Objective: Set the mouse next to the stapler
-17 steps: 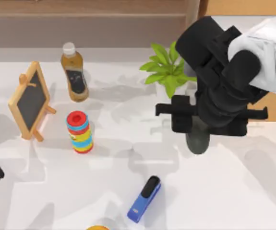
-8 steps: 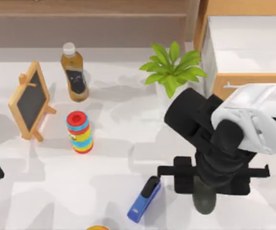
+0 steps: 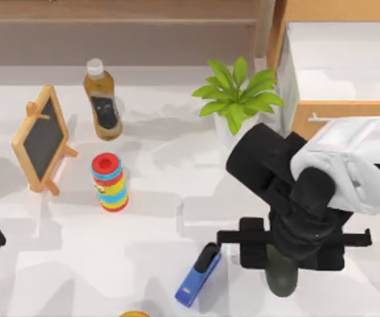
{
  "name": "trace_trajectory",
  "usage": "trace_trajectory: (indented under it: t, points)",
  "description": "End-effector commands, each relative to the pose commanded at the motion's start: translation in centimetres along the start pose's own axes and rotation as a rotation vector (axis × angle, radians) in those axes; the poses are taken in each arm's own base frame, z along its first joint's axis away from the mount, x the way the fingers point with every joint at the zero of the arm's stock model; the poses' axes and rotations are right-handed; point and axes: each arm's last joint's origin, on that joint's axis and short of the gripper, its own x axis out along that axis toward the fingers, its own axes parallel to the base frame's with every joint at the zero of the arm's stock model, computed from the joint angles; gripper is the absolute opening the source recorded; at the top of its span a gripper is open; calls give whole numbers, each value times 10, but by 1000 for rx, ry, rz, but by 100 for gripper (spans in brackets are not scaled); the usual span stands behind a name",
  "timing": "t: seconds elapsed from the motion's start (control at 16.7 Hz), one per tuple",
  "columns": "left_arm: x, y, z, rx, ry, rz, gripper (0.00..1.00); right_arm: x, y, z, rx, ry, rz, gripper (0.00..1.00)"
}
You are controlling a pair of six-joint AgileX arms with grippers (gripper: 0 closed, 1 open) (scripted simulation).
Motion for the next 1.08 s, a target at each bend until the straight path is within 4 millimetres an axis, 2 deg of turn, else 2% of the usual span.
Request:
trace_trajectory:
  t: [1.08]
  points:
    - [0, 0, 0, 0, 0, 0, 100, -14, 8, 7, 3, -68, 74, 0]
